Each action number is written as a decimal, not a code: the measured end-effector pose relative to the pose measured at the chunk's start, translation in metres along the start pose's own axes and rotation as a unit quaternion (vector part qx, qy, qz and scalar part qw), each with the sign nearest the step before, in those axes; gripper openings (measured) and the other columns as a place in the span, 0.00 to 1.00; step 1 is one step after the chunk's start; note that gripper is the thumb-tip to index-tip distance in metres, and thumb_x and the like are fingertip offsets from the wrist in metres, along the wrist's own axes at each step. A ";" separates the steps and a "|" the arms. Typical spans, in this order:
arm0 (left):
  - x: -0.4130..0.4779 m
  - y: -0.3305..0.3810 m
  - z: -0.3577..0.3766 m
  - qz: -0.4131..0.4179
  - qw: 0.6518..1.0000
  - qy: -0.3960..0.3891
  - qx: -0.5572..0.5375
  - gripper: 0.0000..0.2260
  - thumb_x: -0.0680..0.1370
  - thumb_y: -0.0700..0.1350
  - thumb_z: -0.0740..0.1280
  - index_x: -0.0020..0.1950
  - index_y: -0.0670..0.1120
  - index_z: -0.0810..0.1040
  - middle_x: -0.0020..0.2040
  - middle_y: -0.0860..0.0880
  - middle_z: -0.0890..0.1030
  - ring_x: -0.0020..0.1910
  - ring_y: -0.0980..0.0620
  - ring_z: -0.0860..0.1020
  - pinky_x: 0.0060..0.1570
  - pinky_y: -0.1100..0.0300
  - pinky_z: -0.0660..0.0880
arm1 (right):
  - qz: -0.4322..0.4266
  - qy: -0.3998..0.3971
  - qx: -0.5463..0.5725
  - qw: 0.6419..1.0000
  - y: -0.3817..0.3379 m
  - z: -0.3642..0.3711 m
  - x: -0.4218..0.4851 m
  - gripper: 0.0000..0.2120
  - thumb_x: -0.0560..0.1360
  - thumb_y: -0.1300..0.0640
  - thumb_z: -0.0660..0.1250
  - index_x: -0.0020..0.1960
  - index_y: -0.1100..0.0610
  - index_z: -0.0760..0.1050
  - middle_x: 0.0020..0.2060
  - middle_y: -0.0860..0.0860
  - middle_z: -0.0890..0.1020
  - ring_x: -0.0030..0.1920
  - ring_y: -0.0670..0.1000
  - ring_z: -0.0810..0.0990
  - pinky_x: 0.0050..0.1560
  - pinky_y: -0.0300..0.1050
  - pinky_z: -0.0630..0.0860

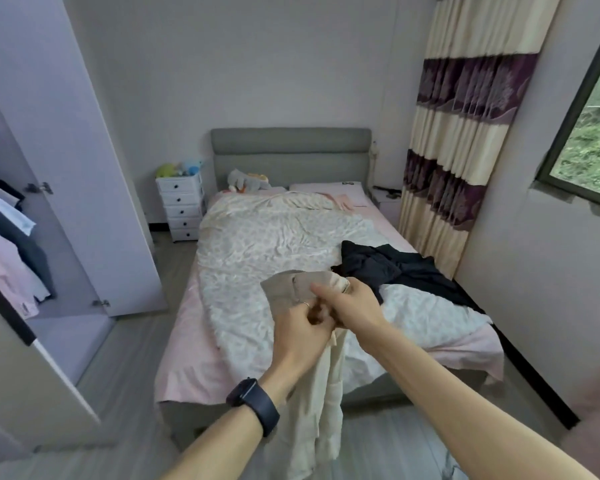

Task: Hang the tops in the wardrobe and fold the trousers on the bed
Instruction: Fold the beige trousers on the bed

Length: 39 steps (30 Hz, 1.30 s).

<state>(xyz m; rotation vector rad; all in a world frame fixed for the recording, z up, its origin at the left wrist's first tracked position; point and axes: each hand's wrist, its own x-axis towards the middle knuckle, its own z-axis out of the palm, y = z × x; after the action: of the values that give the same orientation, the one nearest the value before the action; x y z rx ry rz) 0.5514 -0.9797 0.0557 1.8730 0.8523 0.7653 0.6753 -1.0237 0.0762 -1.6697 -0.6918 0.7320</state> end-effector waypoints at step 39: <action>0.135 -0.049 -0.121 0.099 0.965 0.085 0.226 0.22 0.76 0.70 0.64 0.41 0.51 0.71 0.29 0.52 0.74 0.31 0.53 0.73 0.38 0.49 0.72 | -0.236 0.063 -0.456 0.856 -0.002 -0.111 0.100 0.06 0.78 0.58 0.64 0.45 0.57 0.78 0.34 0.50 0.81 0.39 0.58 0.79 0.39 0.51 0.69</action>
<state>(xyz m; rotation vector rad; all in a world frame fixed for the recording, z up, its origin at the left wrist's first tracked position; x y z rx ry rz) 0.5214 -0.7954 0.0796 2.3505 1.0212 0.9210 0.8243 -1.0145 0.0864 -2.2127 -1.4301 -0.1234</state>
